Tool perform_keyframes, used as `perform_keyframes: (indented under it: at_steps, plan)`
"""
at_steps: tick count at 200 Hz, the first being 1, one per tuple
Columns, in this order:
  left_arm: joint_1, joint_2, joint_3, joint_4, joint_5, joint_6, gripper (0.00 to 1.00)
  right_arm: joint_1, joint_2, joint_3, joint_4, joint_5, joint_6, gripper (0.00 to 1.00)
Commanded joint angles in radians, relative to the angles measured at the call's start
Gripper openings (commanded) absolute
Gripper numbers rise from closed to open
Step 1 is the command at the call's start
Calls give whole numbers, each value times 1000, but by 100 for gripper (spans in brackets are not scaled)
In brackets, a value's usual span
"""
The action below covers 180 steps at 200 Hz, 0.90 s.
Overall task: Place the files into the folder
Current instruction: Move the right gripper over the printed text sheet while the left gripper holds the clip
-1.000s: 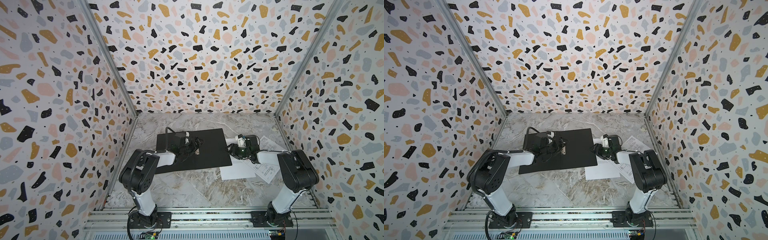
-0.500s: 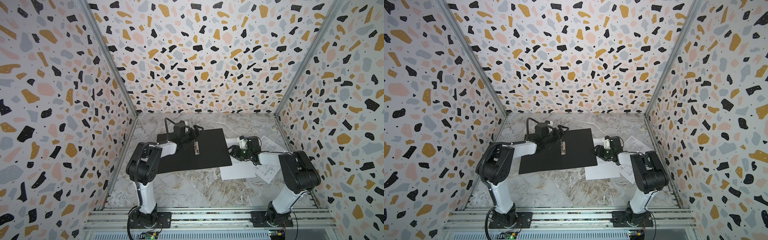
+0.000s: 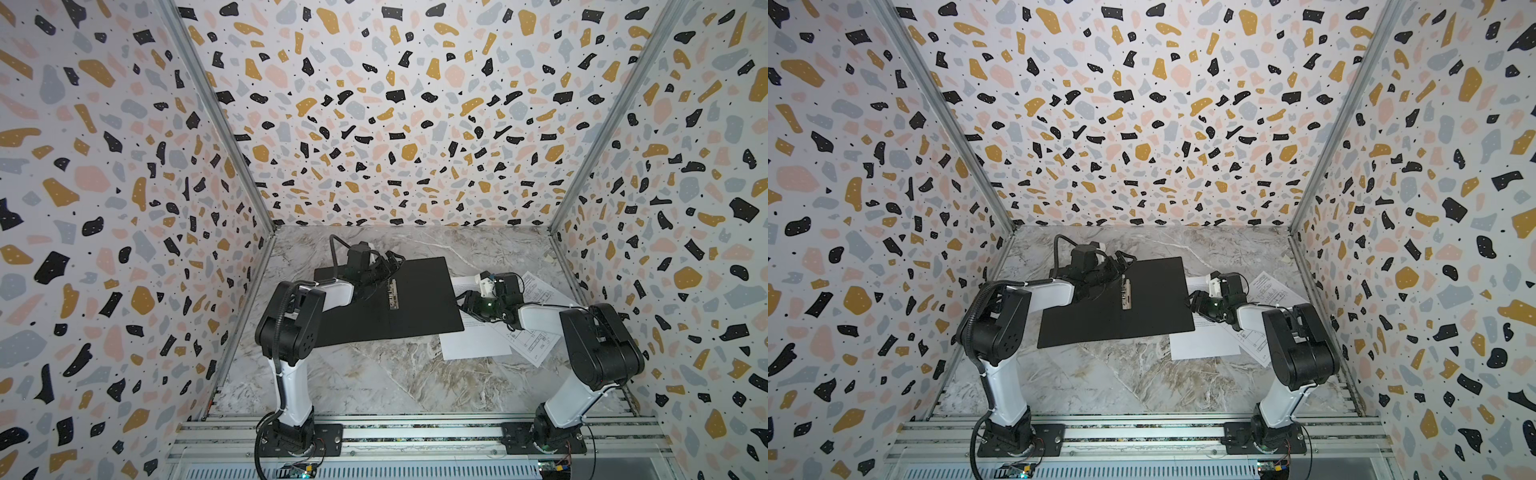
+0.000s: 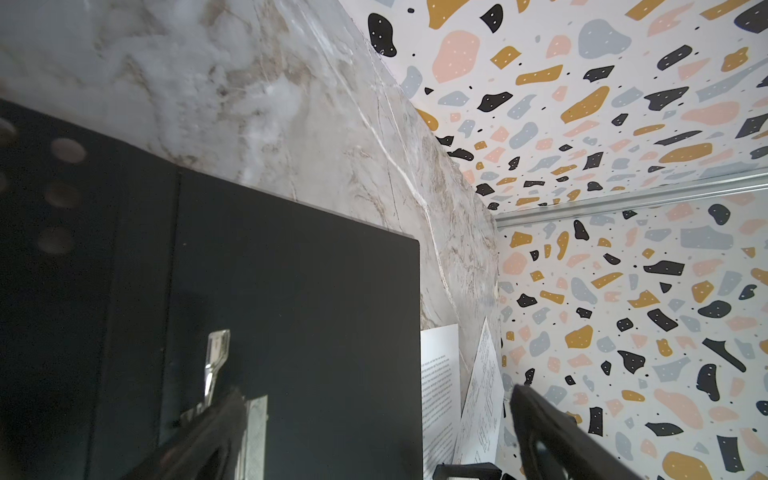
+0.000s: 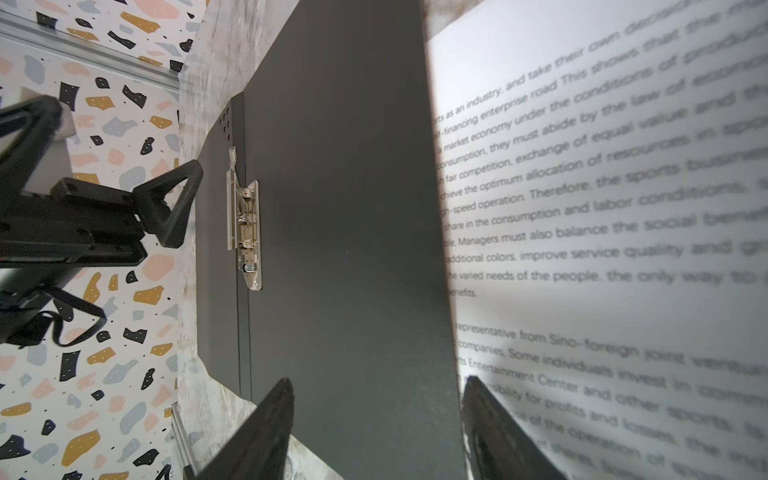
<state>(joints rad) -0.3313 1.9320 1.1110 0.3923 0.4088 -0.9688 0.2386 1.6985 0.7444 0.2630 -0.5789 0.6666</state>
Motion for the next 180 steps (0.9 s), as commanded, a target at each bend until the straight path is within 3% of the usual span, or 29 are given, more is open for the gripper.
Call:
perform_keyframes:
  at_steps: [1,48,180]
  plan:
    - [-2,-74,-22,-25,-11,65,99,-6,0,36,-40,14,-43,65]
    - [-1,-166,-104,-108,-51,186,99,-6,31,57,-28,-9,-53,66]
    - [0,-325,-277,-170,-160,313,100,0,71,56,6,-97,-47,66]
